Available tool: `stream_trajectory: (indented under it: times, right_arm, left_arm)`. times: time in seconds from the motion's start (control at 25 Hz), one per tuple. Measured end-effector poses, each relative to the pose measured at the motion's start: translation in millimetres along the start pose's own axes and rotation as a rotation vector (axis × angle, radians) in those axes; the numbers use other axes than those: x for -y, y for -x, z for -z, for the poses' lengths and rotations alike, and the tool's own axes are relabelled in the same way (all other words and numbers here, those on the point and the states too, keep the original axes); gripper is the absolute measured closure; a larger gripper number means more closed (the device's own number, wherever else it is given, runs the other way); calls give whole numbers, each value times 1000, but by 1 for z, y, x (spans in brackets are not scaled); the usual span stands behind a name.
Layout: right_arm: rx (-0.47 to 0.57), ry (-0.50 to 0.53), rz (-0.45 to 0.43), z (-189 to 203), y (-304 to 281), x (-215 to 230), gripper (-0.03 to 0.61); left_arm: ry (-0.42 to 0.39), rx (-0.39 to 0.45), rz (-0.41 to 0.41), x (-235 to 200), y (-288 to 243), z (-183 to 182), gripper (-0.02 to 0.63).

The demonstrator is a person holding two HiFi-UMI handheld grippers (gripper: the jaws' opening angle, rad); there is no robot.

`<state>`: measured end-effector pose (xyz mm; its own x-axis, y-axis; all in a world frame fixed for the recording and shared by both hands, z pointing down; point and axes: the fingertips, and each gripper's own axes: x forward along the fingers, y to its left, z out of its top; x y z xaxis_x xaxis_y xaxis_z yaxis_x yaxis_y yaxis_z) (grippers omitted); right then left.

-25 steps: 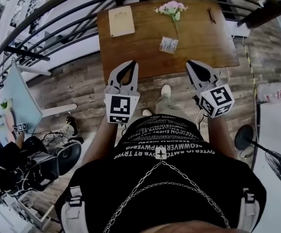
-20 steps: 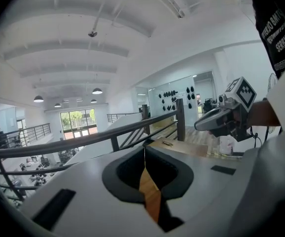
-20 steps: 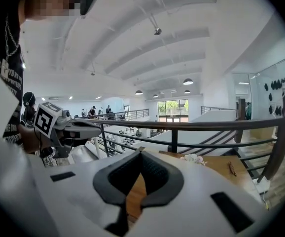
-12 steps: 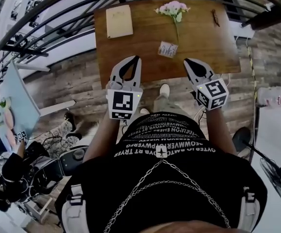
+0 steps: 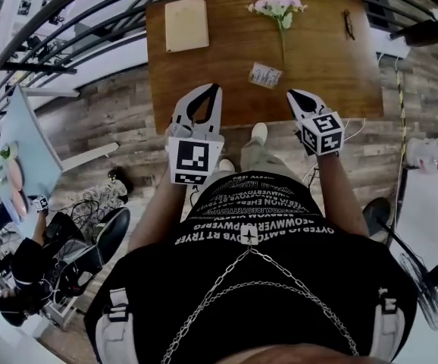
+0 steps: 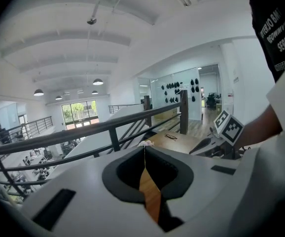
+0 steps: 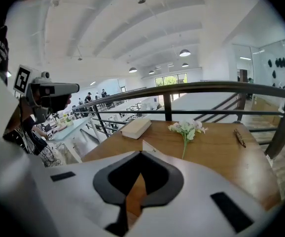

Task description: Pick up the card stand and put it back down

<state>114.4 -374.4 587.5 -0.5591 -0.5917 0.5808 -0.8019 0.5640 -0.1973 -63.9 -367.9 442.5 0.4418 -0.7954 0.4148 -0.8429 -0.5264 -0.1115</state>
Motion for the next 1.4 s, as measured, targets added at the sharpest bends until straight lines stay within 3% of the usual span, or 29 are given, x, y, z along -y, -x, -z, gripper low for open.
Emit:
stream_trajectory:
  times: [0.36,0.48,0.6,1.04,1.4]
  right_arm:
    - [-93,-72,-68,55,-56,33,560]
    - [-125,-102,-97,69,-76,34,439]
    - [-141,-126,-110,80,-94,39,398]
    - [-180,-144,-109,110,-141,58,356]
    - [-140,-82,-75,112,-157,62,390]
  left_arm:
    - [-1,-70,-5,5,-20,12,584]
    - [-1,-93,-7,3,-21,16,584]
    - [-2,-111,-14,1,-21,20,584]
    - [13,-192,-69,-1,-8,47,584]
    - [13,-209,-85,-1,4,54,584]
